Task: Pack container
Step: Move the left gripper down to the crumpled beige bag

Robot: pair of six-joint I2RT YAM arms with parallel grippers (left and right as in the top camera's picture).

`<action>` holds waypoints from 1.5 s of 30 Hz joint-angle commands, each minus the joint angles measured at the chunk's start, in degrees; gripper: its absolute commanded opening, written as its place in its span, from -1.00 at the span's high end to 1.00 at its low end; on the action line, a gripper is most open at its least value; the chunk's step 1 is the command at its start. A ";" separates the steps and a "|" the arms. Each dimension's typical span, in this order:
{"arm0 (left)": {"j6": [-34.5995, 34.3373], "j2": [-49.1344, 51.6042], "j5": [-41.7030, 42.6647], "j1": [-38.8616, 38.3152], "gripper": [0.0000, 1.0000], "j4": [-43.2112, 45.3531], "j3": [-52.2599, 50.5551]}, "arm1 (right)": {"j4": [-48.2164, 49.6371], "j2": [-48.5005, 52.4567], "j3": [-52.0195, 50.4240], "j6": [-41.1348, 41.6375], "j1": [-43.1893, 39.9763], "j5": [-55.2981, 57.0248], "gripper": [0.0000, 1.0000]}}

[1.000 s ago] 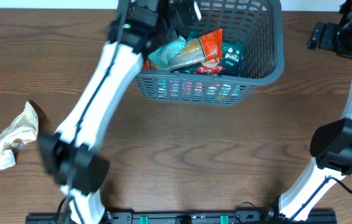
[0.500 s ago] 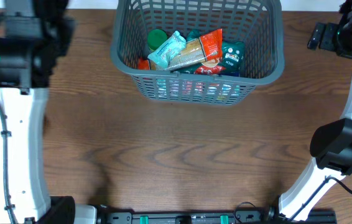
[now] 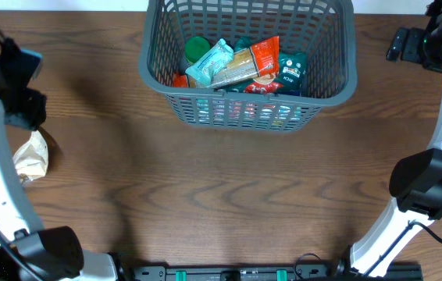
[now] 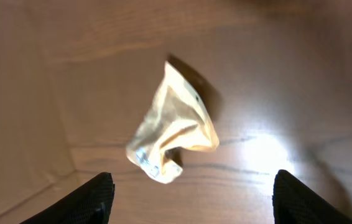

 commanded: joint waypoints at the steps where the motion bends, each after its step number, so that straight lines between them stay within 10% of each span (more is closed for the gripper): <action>1: 5.20 2.75 4.96 5.75 -0.35 0.33 -3.13 | 0.11 0.02 -0.07 -0.90 -0.31 0.00 -0.98; 13: 12.87 13.40 12.87 17.75 -0.36 4.74 -5.97 | 0.13 0.02 -0.07 -0.90 -0.28 -0.02 -0.99; 15: 12.79 15.04 12.87 18.75 -0.54 5.14 -5.97 | 0.04 0.02 -0.07 -0.87 -0.28 -0.04 -0.99; 16: 12.79 15.67 12.90 19.19 -0.97 5.18 -5.97 | -0.02 0.02 -0.07 -0.87 -0.28 -0.02 -0.99; 45: 18.03 23.67 12.24 26.51 -0.97 13.73 -7.45 | 1.73 0.02 -0.07 1.73 -0.35 0.20 -0.99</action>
